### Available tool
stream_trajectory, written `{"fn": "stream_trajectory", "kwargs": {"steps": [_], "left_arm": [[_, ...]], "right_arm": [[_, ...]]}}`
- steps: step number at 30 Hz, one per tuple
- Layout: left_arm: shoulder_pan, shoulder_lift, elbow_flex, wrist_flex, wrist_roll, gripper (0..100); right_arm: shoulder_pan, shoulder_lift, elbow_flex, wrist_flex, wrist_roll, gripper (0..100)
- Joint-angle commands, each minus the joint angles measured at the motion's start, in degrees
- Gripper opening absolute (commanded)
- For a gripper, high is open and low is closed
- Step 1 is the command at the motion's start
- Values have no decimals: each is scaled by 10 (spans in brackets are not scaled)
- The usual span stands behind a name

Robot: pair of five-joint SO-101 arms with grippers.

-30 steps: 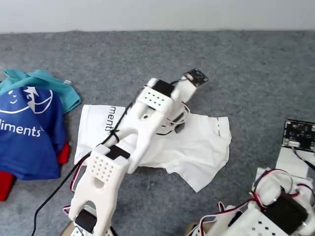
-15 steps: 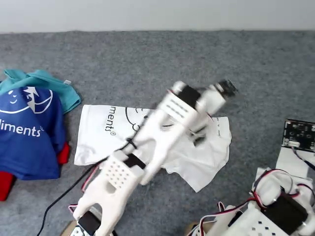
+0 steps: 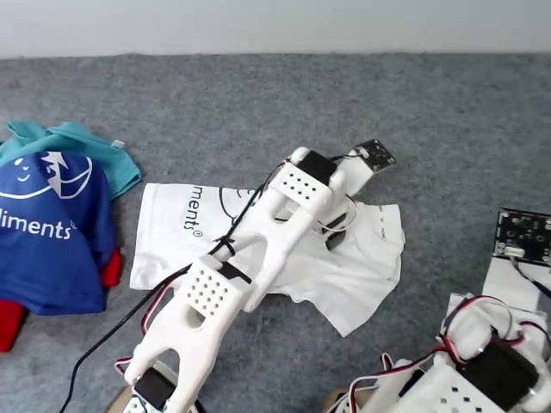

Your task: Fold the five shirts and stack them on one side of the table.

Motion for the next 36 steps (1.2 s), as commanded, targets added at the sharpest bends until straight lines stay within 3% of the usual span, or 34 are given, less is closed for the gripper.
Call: {"fn": "stream_trajectory", "kwargs": {"steps": [1,10,15,19,27,32,36], "left_arm": [[-5,-44,-22,7,4,210],[-14,-61,-23,-14,17,209],[-36,-61,-72,22,55,209],[-9,-58,-126,88,58,209],[70,-55,-122,88,58,210],[62,-76,-111,90,63,210],[72,-132,-35,90,67,210]], "right_arm": [[5,4,-1,2,-4,11],[5,4,-1,2,-4,11],[5,4,-1,3,-5,11],[5,4,-1,3,-5,11],[5,4,-1,3,-4,13],[5,8,-1,3,-3,14],[5,7,0,3,-3,14]]}}
